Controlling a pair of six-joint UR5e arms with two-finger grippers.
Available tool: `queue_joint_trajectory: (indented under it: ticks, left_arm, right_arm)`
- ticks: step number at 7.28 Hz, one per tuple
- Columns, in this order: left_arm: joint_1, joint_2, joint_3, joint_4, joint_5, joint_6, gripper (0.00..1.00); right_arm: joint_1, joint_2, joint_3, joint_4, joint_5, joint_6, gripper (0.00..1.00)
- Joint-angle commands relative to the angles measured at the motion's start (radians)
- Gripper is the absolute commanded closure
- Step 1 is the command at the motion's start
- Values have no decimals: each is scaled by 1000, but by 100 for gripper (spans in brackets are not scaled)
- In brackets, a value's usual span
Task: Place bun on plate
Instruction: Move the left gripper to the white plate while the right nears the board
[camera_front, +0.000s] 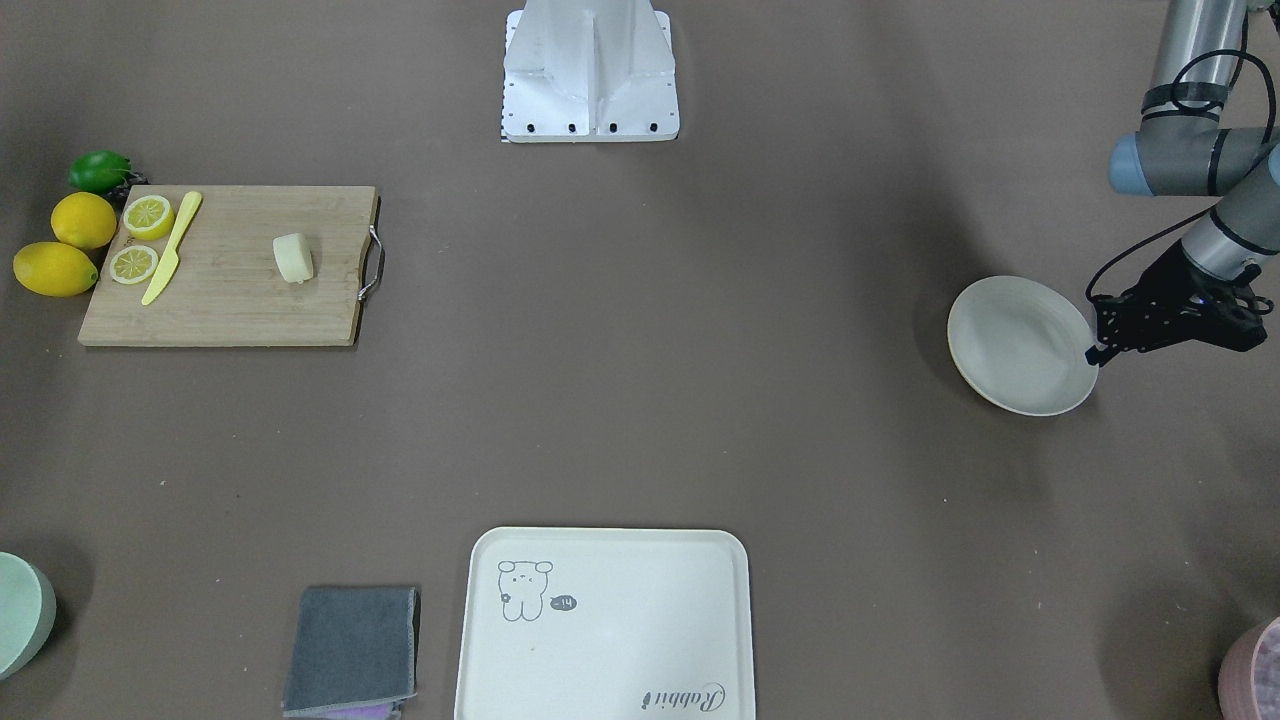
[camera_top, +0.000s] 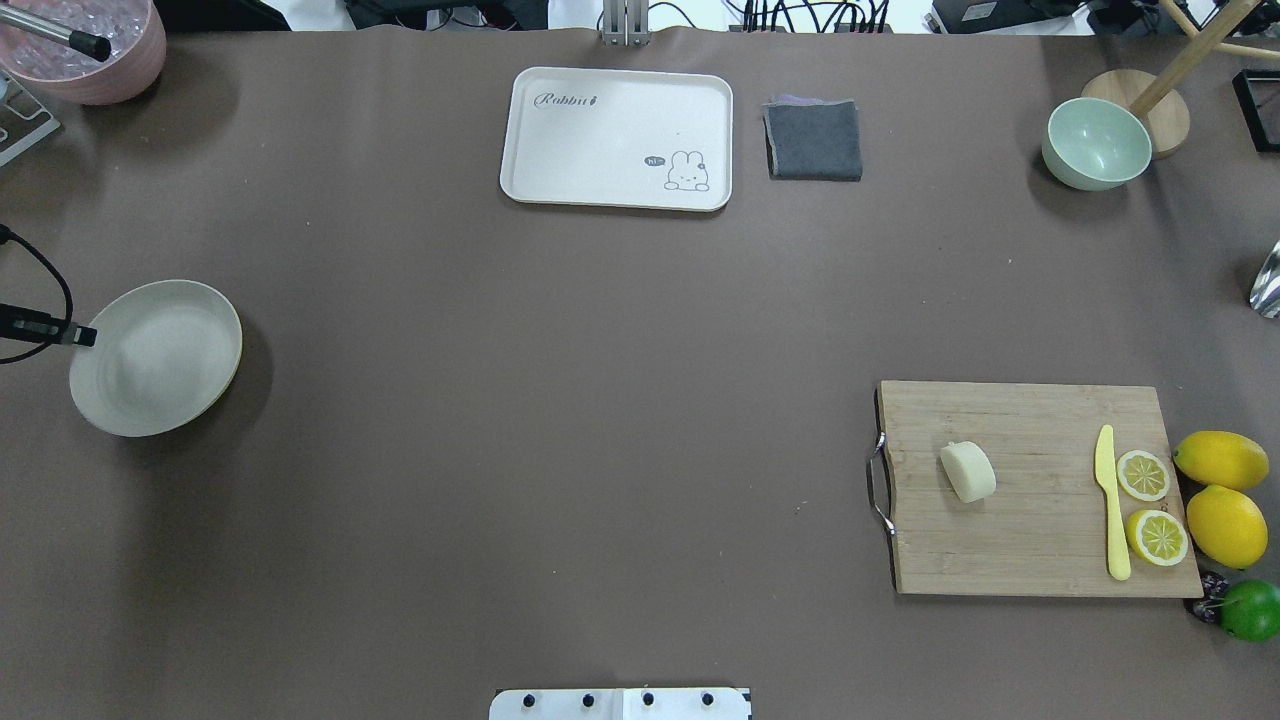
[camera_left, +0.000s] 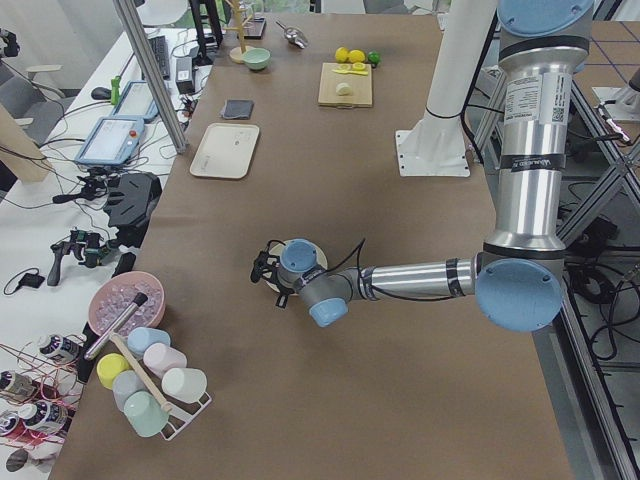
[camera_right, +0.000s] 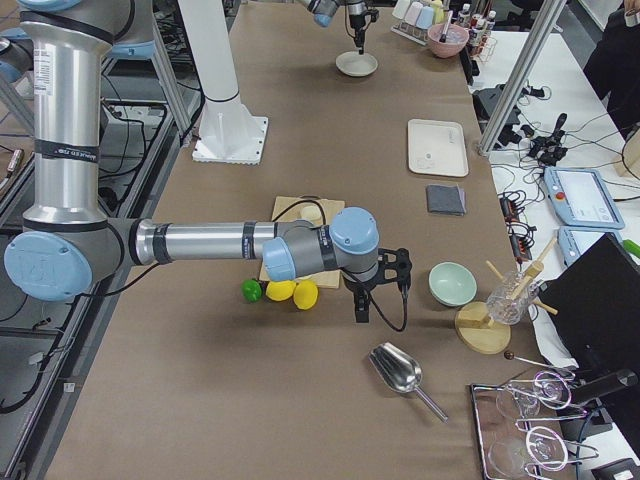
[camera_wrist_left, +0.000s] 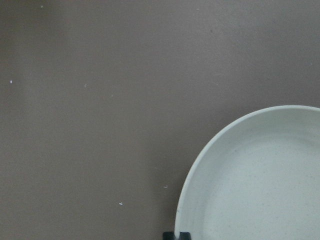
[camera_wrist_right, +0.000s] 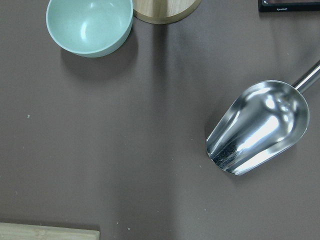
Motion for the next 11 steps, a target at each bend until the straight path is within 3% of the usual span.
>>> queue_joint_trajectory:
  ticks: [1,2,3,4,5,6,8,11]
  left_arm:
    - [-147,-78,-17,135,-227,-4,100]
    - [-180,-107,-69,221,-277,-13,100]
    - [-180,-130,-148,332,-268,-51,100]
    - [-169,-147,-219,359,-236,-179,100]
    - [-64,-164,-300,362,-137,-341,100]
    - [69,-187,-356,366,-15,-487,100]
    - [250,-344,-376,498,185,-651,100]
    - [474,-520,-384,663,417,-821,100]
  right_arm:
    - [-26,8,27,-12,0,4,0]
    - [-44,20,52,-13,0,51,0]
    - [-93,31,87,-10,-3,116,0]
    - [-133,39,124,-9,-2,123,0]
    - [-176,41,151,0,-6,170,0]
    - [-240,60,190,2,-65,274,0]
    - [-394,123,236,0,-117,394,0]
    - [-625,179,279,0,-283,603,0]
